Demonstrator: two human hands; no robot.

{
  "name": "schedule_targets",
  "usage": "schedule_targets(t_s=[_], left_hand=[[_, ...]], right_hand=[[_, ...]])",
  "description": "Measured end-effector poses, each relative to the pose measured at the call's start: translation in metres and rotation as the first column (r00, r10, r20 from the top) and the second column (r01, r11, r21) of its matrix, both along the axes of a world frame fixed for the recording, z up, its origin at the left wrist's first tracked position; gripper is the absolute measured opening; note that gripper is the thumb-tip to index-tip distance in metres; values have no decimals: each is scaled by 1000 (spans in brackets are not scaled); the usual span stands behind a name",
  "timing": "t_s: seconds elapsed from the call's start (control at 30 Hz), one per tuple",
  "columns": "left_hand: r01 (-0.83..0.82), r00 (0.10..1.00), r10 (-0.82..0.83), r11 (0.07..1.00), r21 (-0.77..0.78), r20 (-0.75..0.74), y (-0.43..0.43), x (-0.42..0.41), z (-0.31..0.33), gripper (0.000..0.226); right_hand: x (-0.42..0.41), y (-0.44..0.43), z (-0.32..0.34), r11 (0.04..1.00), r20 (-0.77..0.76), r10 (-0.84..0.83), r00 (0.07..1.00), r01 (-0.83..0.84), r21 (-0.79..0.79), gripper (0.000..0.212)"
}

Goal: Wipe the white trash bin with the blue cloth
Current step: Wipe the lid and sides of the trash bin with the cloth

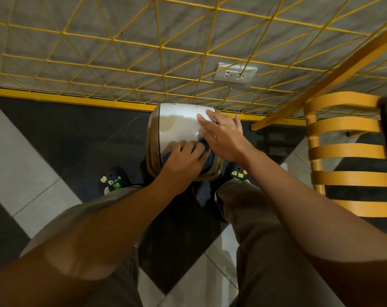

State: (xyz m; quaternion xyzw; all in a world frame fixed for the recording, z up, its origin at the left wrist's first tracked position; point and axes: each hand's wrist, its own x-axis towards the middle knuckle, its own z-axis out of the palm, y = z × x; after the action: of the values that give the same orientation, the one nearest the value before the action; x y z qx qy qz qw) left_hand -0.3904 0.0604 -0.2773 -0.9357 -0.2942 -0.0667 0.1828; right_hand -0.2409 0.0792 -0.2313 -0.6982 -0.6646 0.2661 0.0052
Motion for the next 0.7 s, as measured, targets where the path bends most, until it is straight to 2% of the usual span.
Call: schedule_targets(t_s=[0.17,0.23,0.33,0.4,0.5,0.57,0.7], left_hand=[[23,997,-30,994,-109,-65,-16,-3,-13,45],[27,997,-35,994,-109,-71,-13,-9,-12,46],[-16,1000,16,997,-72,6,-7,-12,-6,36],[-51,998,55,993,-105,39,-10,-11,-6,36],[-38,996,18,972,-234,-87,-21,-12,-13,56],[-8,992,-26,963,-268,-121,-16,-18,-15,62],[19,999,-28,968,-248,-29,2,-31,-12,49]], right_hand=[[1,0,1,1000,2,8,1000,-8,-1,44],[1,0,1,1000,-2,7,1000,-7,4,43],[0,-1,-1,1000,-2,5,1000,-5,13,44],[1,-1,-2,1000,2,2,1000,-2,18,44],[1,-1,-3,1000,7,5,1000,-6,22,44],[1,-1,-3,1000,4,10,1000,-10,19,44],[3,-1,-4,1000,5,19,1000,-19,22,43]])
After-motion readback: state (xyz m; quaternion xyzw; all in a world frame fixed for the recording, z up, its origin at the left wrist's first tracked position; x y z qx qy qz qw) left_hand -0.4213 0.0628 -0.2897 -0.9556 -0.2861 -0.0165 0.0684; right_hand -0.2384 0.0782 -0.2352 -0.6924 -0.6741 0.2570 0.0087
